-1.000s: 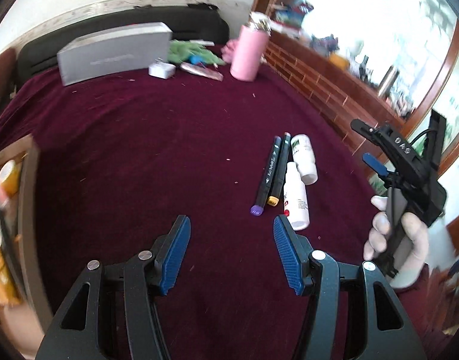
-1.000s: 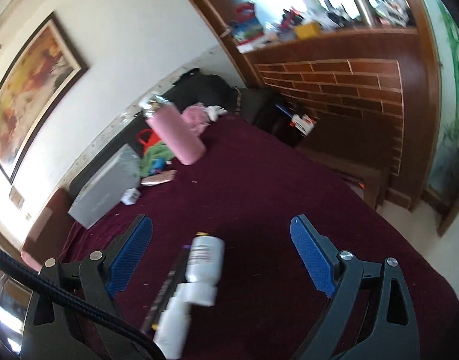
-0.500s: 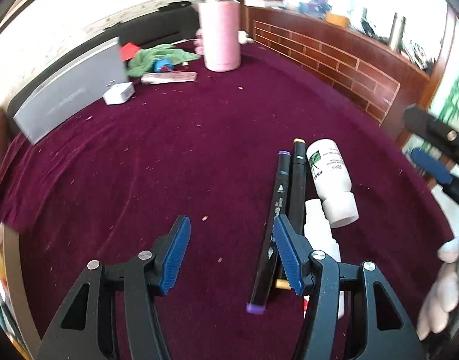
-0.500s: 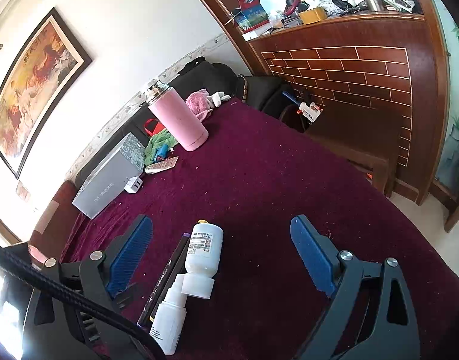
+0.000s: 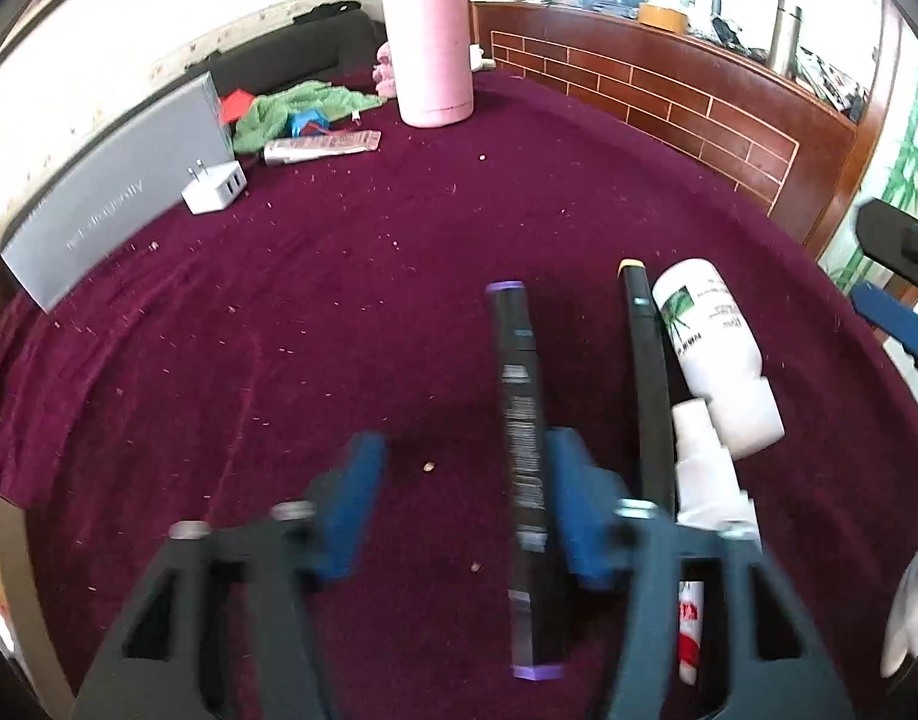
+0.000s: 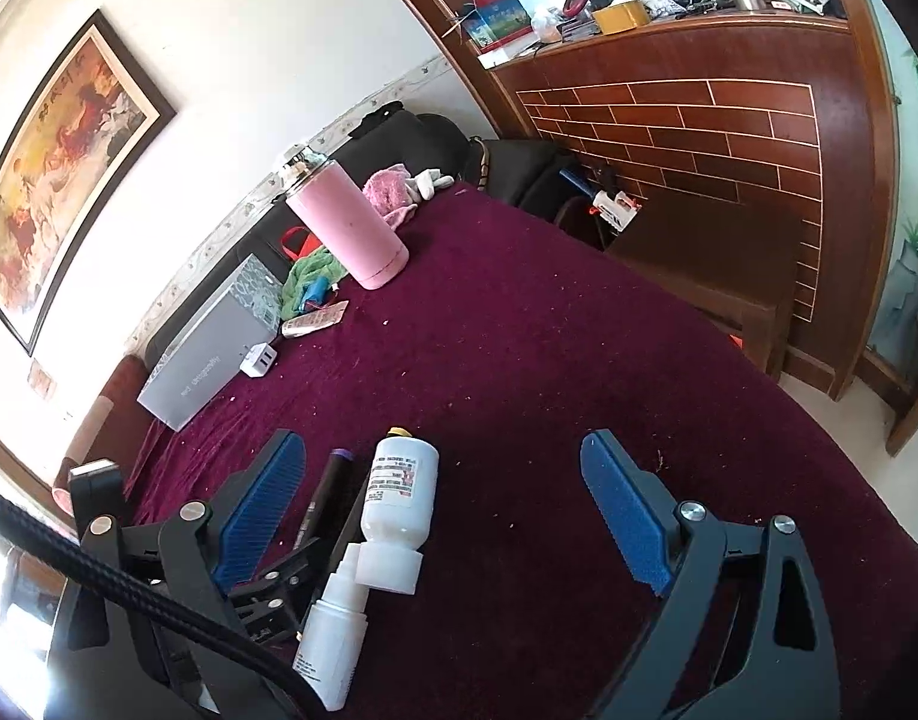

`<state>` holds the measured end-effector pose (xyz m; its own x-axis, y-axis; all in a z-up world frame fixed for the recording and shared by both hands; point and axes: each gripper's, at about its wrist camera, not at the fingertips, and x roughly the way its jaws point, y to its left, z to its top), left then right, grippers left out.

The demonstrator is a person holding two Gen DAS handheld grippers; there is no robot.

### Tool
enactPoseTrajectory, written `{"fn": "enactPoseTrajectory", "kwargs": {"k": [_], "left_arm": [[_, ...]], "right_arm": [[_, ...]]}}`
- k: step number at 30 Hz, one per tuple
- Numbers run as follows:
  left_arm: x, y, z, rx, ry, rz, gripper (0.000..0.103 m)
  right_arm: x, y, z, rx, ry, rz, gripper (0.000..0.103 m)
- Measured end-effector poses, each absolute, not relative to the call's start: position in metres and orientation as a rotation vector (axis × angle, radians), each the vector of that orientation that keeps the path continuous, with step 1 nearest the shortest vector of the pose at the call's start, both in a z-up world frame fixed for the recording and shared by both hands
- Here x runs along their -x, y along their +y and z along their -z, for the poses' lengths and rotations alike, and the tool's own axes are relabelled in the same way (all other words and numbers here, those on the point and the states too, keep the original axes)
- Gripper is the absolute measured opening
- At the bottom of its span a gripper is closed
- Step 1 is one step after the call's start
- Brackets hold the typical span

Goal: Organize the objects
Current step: 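Grasp the purple-capped black marker with the left tool, then grasp a yellow-capped black marker with the right tool while the left tool holds its marker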

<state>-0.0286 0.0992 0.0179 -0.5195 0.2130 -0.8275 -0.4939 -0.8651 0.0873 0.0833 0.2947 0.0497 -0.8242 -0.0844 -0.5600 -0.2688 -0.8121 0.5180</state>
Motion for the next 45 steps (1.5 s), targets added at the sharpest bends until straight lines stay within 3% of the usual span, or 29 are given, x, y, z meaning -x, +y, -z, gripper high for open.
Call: {"fn": "enactPoseTrajectory", "kwargs": {"k": [1,2,13,16,18,21,22,23,24,25,35,40,45], "left_arm": [[0.026,0.097,-0.019,1.242,0.481,-2.406,0.012],[0.022,0.091,-0.019,1.245,0.510,-2.421,0.011],[-0.023,-0.031,-0.020,1.411,0.259,-2.517,0.013],[-0.020,-0.019,-0.020,1.402,0.336,-2.560,0.022],[-0.019,-0.011,-0.018,1.361,0.395,-2.619,0.035],[-0.019,-0.015,-0.015,1.315,0.372,-2.665,0.042],[-0.021,-0.021,-0.016,1.316,0.327,-2.652,0.041],[-0.024,-0.029,-0.017,1.334,0.253,-2.625,0.034],[-0.027,-0.036,-0.018,1.346,0.203,-2.603,0.015],[-0.032,-0.040,-0.019,1.350,0.187,-2.605,0.011],[-0.053,-0.103,-0.019,1.377,-0.101,-2.695,0.012],[-0.054,-0.106,-0.019,1.375,-0.102,-2.697,0.012],[-0.053,-0.107,-0.018,1.371,-0.111,-2.698,0.012]], "right_arm": [[-0.083,0.294,-0.049,0.895,0.915,-2.756,0.094],[-0.082,0.294,-0.049,0.903,0.909,-2.754,0.094],[-0.075,0.293,-0.041,0.985,0.883,-2.721,0.094],[-0.074,0.293,-0.039,0.999,0.869,-2.705,0.094],[-0.074,0.294,-0.038,0.998,0.857,-2.690,0.094],[-0.075,0.297,-0.038,0.979,0.845,-2.675,0.094],[-0.075,0.298,-0.039,0.970,0.842,-2.672,0.094],[-0.075,0.298,-0.039,0.962,0.839,-2.671,0.094],[-0.075,0.299,-0.039,0.958,0.837,-2.667,0.094],[-0.074,0.299,-0.038,0.961,0.834,-2.661,0.094],[-0.078,0.295,-0.050,0.919,0.855,-2.670,0.091],[-0.063,0.266,-0.071,1.172,1.107,-2.821,0.091],[-0.021,0.224,-0.066,1.512,1.100,-2.827,0.091]]}}
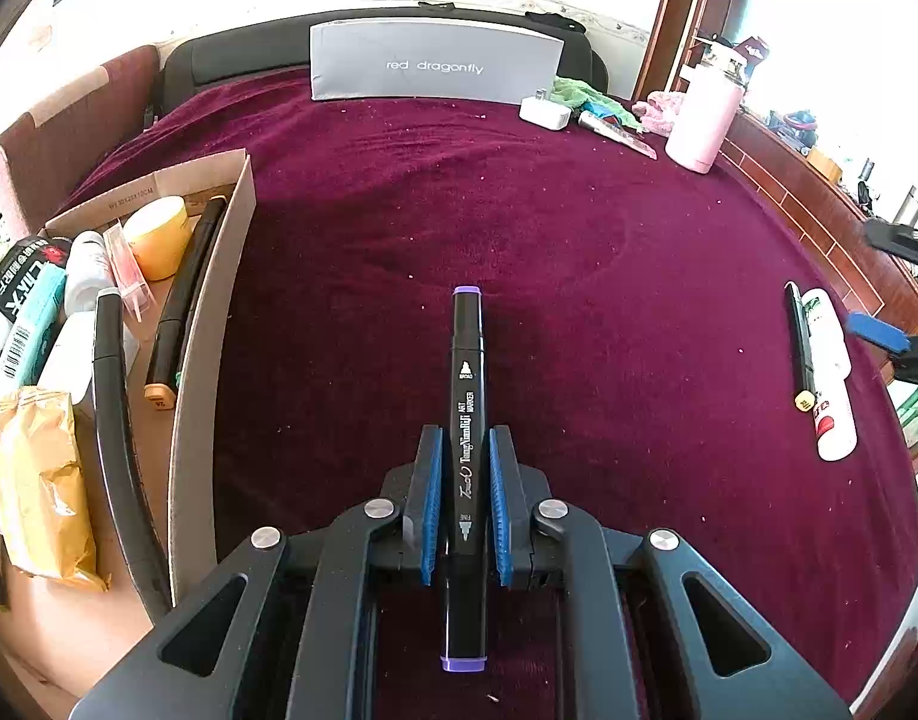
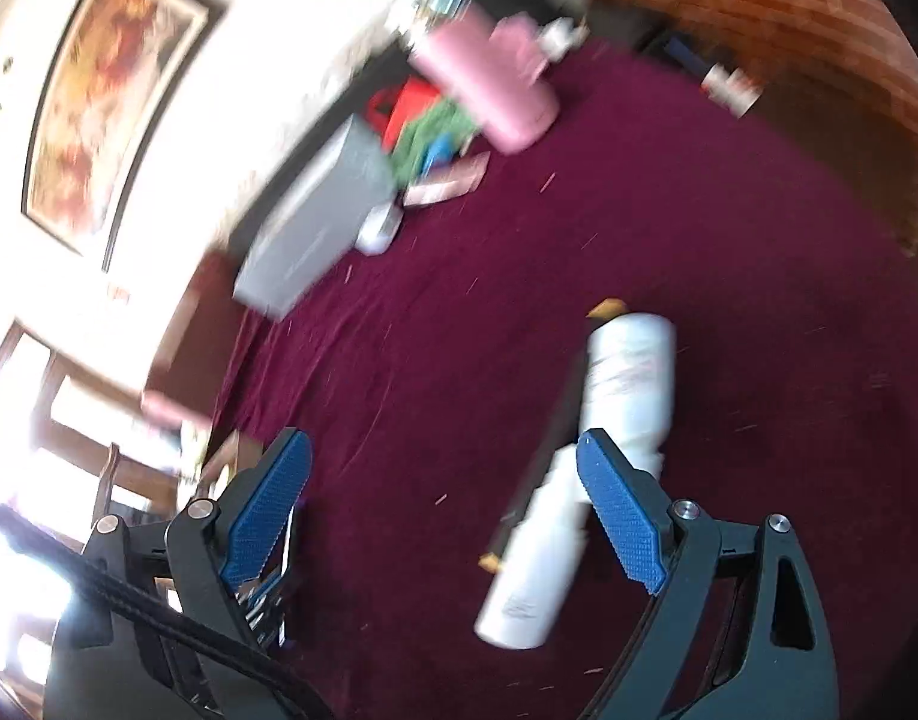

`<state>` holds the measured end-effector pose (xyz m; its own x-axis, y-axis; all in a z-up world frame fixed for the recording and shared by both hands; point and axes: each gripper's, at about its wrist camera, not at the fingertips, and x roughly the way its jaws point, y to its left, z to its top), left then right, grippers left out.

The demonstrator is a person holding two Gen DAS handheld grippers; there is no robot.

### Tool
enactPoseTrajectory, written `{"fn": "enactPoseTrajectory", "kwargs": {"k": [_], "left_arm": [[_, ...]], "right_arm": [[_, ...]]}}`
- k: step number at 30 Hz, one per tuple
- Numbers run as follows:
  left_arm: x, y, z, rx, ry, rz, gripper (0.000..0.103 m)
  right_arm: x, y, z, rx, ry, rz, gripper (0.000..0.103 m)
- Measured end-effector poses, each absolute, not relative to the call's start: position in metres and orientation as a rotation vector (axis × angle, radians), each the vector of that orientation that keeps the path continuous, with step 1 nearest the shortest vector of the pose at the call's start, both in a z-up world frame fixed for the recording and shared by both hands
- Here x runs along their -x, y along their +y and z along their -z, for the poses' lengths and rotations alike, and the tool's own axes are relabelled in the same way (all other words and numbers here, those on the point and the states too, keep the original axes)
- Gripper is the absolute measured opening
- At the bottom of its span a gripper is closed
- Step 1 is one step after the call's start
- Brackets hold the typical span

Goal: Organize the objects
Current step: 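Grasp a yellow-capped black marker with the right tool while the left tool holds its marker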

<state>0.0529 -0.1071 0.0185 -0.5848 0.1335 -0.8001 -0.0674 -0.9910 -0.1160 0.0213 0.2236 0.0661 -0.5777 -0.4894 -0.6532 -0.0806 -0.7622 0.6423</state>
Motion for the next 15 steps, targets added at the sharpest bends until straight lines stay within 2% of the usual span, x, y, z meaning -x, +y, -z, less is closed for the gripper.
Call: {"fn": "enactPoseTrajectory", "kwargs": {"k": [10,12,13,15], "left_arm": [[-0.052,-0.109,-0.018,1.354,-0.151,-2.696,0.012],[-0.051,-0.110,-0.018,1.351,-0.162,-2.692,0.012],[-0.051,-0.111,-0.018,1.351,-0.166,-2.692,0.012],[-0.051,-0.112,-0.018,1.349,-0.176,-2.689,0.012]], "right_arm": [[0.019,0.180,-0.042,-1.661,-0.533,2.669,0.090],[0.023,0.177,-0.032,-1.724,-0.490,2.659,0.085],[0.026,0.175,-0.027,-1.741,-0.486,2.636,0.075],[0.027,0.162,-0.027,-1.724,-0.389,2.655,0.071]]}}
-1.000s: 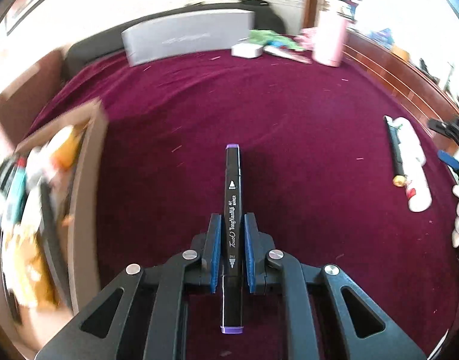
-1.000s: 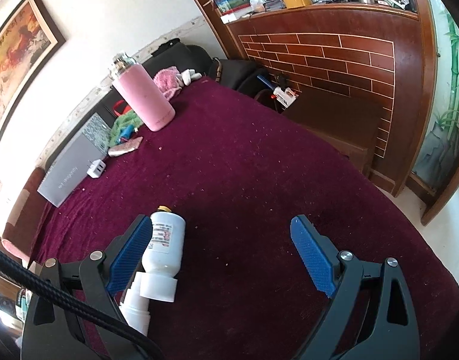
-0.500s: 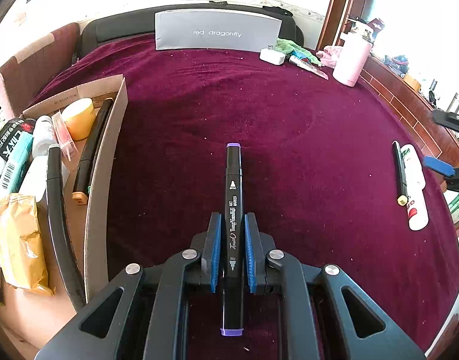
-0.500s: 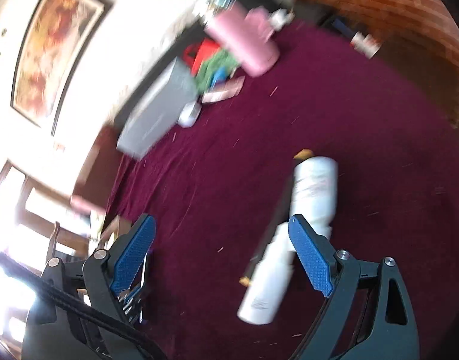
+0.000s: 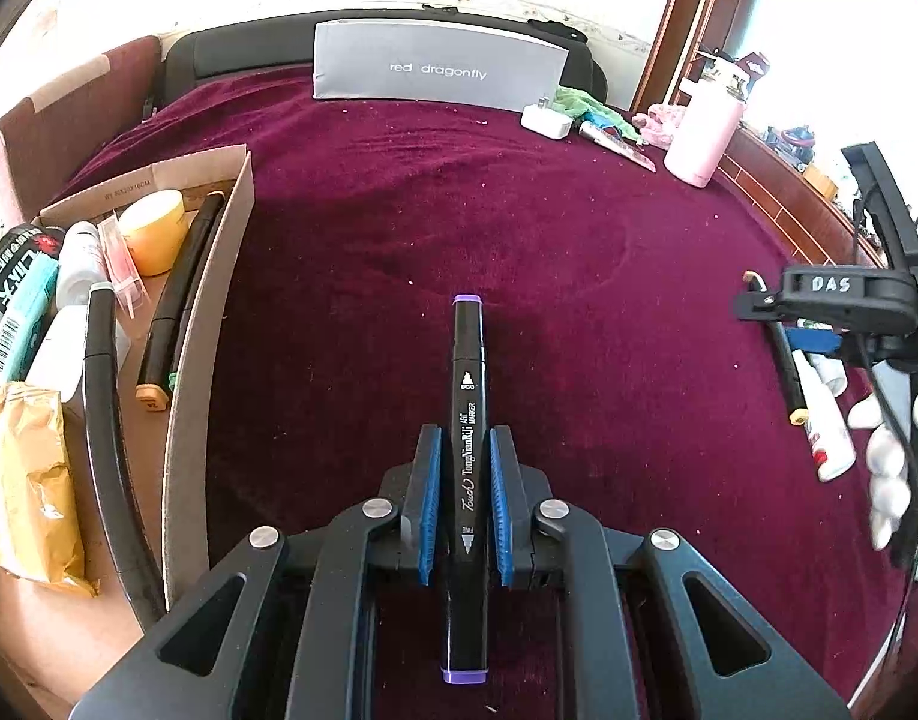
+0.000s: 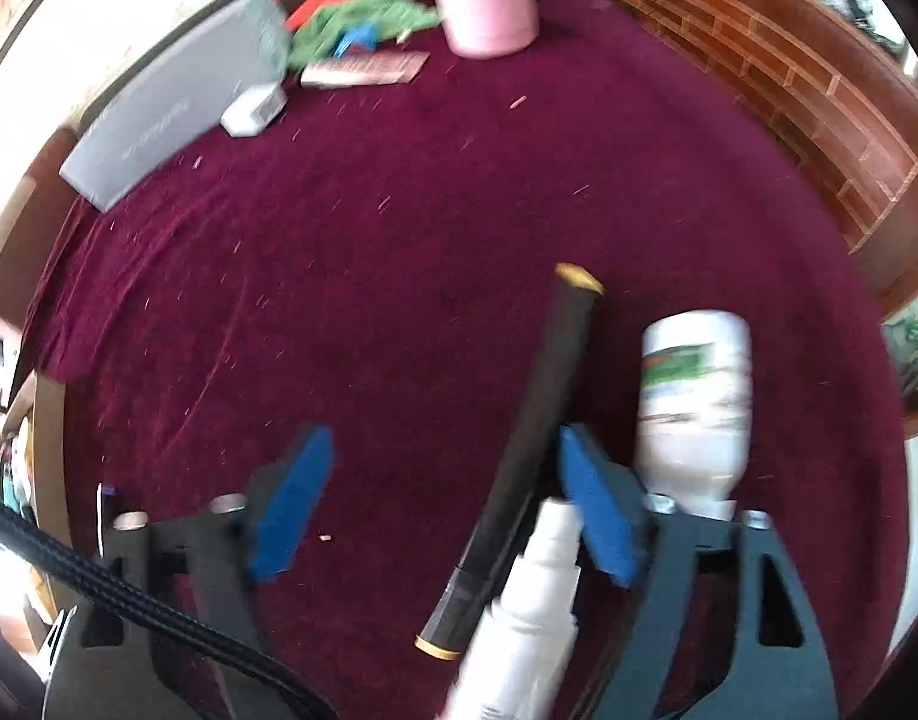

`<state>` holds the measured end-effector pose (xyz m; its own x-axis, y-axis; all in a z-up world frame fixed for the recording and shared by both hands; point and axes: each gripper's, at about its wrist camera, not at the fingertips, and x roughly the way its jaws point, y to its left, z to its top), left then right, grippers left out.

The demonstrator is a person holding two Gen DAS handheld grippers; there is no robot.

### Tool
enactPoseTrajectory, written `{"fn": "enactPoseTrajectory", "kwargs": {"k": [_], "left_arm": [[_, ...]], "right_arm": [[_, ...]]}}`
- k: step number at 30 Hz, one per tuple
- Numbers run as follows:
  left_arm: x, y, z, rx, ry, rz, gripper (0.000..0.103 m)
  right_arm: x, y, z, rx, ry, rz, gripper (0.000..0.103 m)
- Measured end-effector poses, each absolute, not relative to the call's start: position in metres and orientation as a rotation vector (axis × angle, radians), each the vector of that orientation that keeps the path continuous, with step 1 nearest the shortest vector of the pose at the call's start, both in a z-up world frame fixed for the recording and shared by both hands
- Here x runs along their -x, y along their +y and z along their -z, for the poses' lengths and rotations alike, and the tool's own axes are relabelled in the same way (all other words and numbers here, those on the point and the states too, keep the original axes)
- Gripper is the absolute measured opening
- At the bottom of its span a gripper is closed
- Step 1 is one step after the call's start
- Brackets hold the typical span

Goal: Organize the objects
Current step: 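Grasp a yellow-capped black marker with the right tool while the left tool holds its marker, then carry both held markers over the cardboard box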

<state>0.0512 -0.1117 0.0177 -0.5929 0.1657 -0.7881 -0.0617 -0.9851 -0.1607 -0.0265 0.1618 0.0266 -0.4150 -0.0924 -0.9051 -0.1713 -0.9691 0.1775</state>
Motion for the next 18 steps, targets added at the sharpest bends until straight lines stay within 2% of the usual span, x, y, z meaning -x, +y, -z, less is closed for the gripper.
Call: {"fn": "enactPoseTrajectory", "kwargs": {"k": [1,3,8,11,13,15,18], "left_arm": [[-0.051,-0.112,-0.018,1.348,-0.180,-2.688,0.012],[-0.052,-0.113,-0.017,1.347,-0.186,-2.686,0.013],[-0.052,-0.112,-0.017,1.343,-0.186,-2.682,0.014],[-0.051,-0.111,-0.017,1.343,-0.179,-2.682,0.015],[-0.051,-0.111,-0.017,1.341,-0.177,-2.677,0.017],[-0.052,-0.108,-0.018,1.334,-0.161,-2.664,0.026],[-0.053,-0.100,-0.018,1.331,-0.115,-2.659,0.033]], "right_arm": [[0.027,0.152,-0.026,1.703,0.343,-2.606,0.068],[0.024,0.134,-0.027,1.714,0.234,-2.642,0.056],[0.007,0.090,-0.028,1.679,-0.029,-2.699,0.020],[0.002,0.076,-0.029,1.620,-0.113,-2.724,0.013],[0.002,0.070,-0.030,1.591,-0.134,-2.724,0.013],[0.006,0.068,-0.030,1.571,-0.139,-2.722,0.013],[0.010,0.063,-0.030,1.546,-0.160,-2.717,0.013]]}}
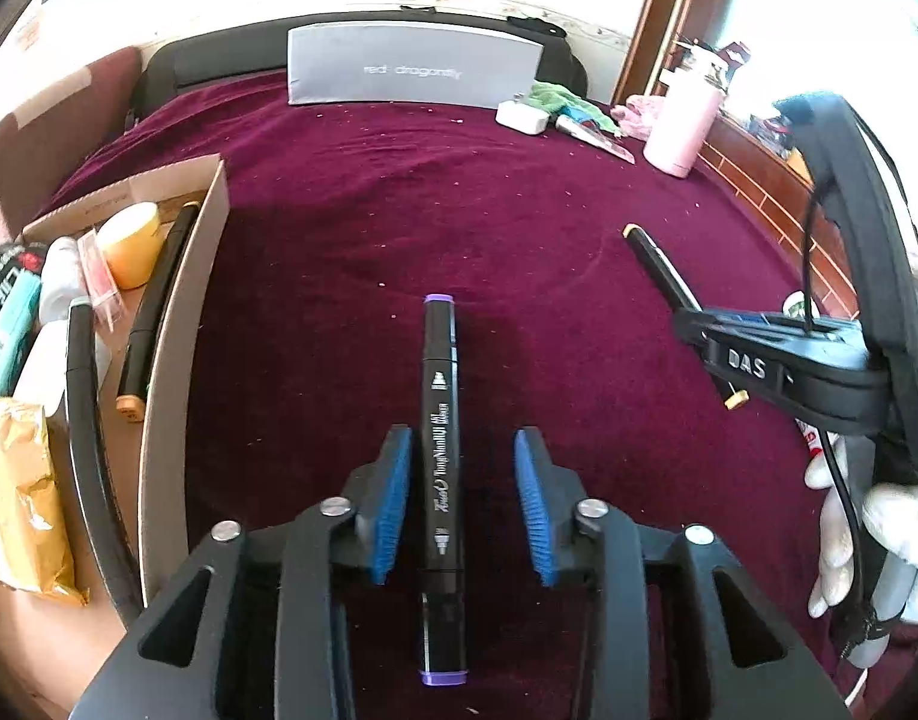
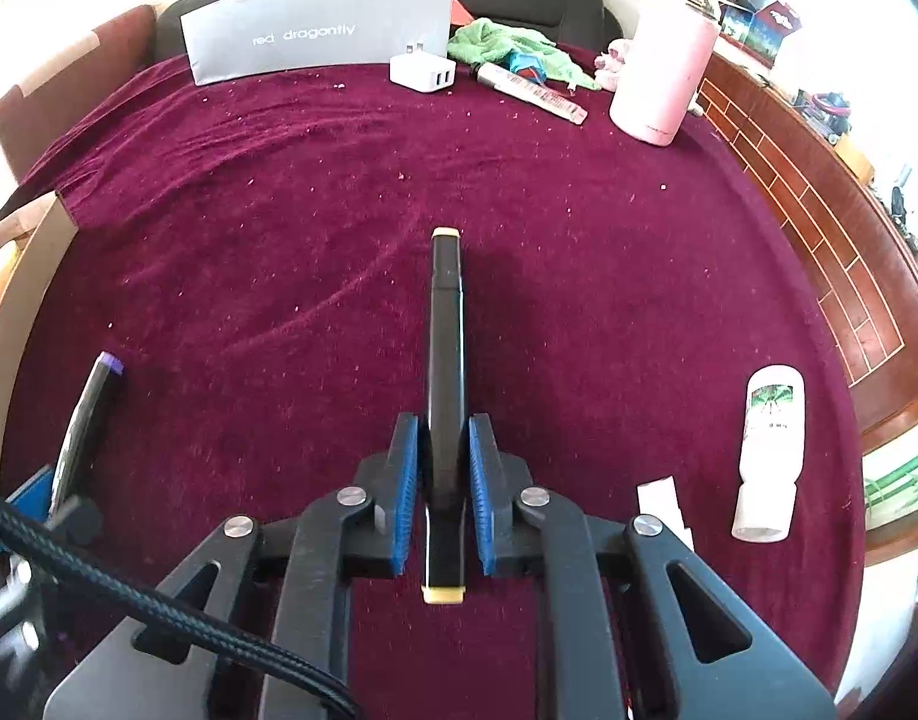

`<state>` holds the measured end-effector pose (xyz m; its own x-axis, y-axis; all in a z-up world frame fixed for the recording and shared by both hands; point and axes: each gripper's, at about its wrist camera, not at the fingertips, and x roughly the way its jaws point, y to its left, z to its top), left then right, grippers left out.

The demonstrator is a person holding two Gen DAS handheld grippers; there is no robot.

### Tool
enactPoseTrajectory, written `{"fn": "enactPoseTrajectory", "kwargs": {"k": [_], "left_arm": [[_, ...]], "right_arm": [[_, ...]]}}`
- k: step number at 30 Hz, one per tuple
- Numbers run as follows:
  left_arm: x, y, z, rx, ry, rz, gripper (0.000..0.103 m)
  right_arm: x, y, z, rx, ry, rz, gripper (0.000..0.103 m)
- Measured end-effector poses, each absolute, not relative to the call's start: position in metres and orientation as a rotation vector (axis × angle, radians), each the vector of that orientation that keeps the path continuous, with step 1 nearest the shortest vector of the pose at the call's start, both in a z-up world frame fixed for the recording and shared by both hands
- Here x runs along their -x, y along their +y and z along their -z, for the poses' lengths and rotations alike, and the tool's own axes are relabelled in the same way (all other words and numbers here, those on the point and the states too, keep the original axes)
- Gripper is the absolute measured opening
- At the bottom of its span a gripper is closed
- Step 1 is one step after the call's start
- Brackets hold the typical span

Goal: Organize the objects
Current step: 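Carry both held markers over the cardboard box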

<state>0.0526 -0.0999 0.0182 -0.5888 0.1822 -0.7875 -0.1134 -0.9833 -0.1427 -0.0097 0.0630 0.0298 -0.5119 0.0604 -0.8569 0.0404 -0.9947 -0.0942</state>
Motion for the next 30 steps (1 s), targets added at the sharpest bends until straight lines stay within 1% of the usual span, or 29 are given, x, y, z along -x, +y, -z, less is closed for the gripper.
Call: {"fn": "enactPoseTrajectory", "kwargs": {"k": [5,12,13,14,15,19,23,25,27,28,29,30], "left_arm": [[-0.053,-0.097,-0.018,1.332,-0.095,-2.658,0.034],[-0.054,-0.095,-0.019,1.332,-0.070,-2.646,0.033],[-0.055,-0.095,-0.019,1.329,-0.078,-2.632,0.031],[-0.055,-0.095,-0.019,1.330,-0.087,-2.619,0.022],[-0.056,-0.097,-0.019,1.336,-0.106,-2.600,0.015],[-0.066,-0.109,-0.018,1.349,-0.207,-2.555,0.012],[-0.069,-0.109,-0.019,1.363,-0.229,-2.541,0.012],[-0.066,-0.105,-0.019,1.367,-0.195,-2.551,0.012],[-0.061,-0.095,-0.021,1.382,-0.097,-2.563,0.014],[-0.059,-0.091,-0.021,1.385,-0.061,-2.565,0.016],[-0.057,-0.087,-0.021,1.384,-0.036,-2.564,0.022],[-0.055,-0.081,-0.021,1.379,-0.001,-2.565,0.030]], "right_arm": [[0.010,0.057,-0.030,1.522,-0.191,-2.715,0.013],[0.000,0.059,-0.031,1.556,-0.174,-2.731,0.012],[-0.003,0.058,-0.031,1.562,-0.176,-2.735,0.012],[-0.006,0.058,-0.031,1.569,-0.175,-2.739,0.012],[-0.009,0.058,-0.031,1.580,-0.171,-2.744,0.012],[-0.027,0.062,-0.031,1.651,-0.080,-2.765,0.012],[-0.048,0.062,-0.032,1.720,-0.013,-2.787,0.012],[-0.053,0.060,-0.032,1.727,-0.006,-2.798,0.013],[-0.052,0.060,-0.032,1.732,0.010,-2.797,0.013],[-0.050,0.061,-0.032,1.736,0.026,-2.798,0.014],[-0.049,0.061,-0.032,1.738,0.050,-2.796,0.014],[-0.047,0.062,-0.032,1.740,0.067,-2.794,0.014]]}}
